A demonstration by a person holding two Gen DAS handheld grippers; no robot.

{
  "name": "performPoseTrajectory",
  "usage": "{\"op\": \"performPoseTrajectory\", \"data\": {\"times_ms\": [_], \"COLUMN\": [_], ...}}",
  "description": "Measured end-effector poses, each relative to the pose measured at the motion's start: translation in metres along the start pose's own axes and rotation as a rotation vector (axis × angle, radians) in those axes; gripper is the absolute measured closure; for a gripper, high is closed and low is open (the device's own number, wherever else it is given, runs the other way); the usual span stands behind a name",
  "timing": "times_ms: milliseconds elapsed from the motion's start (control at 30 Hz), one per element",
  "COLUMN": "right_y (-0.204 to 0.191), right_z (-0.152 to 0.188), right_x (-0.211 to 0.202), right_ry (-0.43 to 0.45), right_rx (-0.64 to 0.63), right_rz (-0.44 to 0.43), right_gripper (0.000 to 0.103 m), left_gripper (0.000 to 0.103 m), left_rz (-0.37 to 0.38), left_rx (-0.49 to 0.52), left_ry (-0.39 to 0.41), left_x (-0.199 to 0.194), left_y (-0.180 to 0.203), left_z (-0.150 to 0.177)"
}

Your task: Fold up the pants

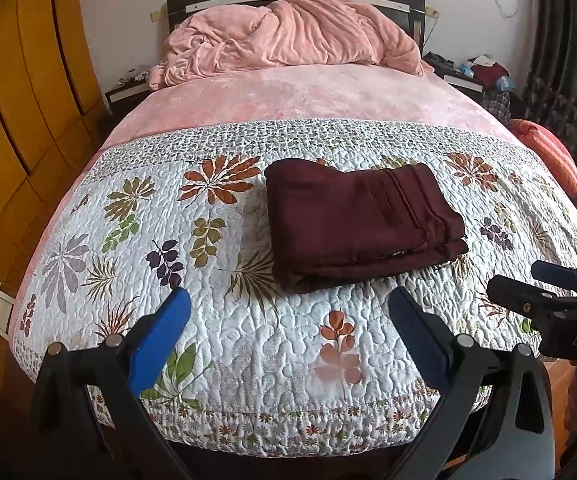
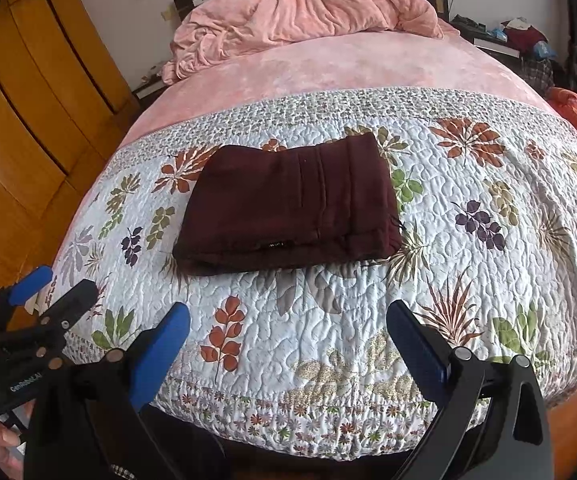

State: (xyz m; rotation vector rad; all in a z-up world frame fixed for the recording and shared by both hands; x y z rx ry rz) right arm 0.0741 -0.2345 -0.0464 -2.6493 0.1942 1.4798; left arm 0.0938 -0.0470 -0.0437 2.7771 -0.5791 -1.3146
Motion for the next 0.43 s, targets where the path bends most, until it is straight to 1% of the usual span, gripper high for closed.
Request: {"op": "performPoseTrajectory", "data": {"times_ms": [433], "right_y": [0.002], "right_z": [-0.0005], "right_x": [0.0014], "right_ry": [-0.005], "right_rx": [0.0], "right_rz": [-0.004], "right_gripper": [0.004], "left_gripper": [0.004], "left_rz": [0.0], "left_rx": [0.0], "left_ry": [-0.012], "left_x": [0.0044], "left_y": [-0.0026], "left_z": [0.0014]}}
Point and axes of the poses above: each gripper's, at about its wrist camera, not at the fingertips, and x roughly the way its jaws point, y to its right, z to its underside, the point moved 5 cm from there along x, roughly the way its jaws point, and after that the axes turned 15 degrees about z, right-handed, at the moved point
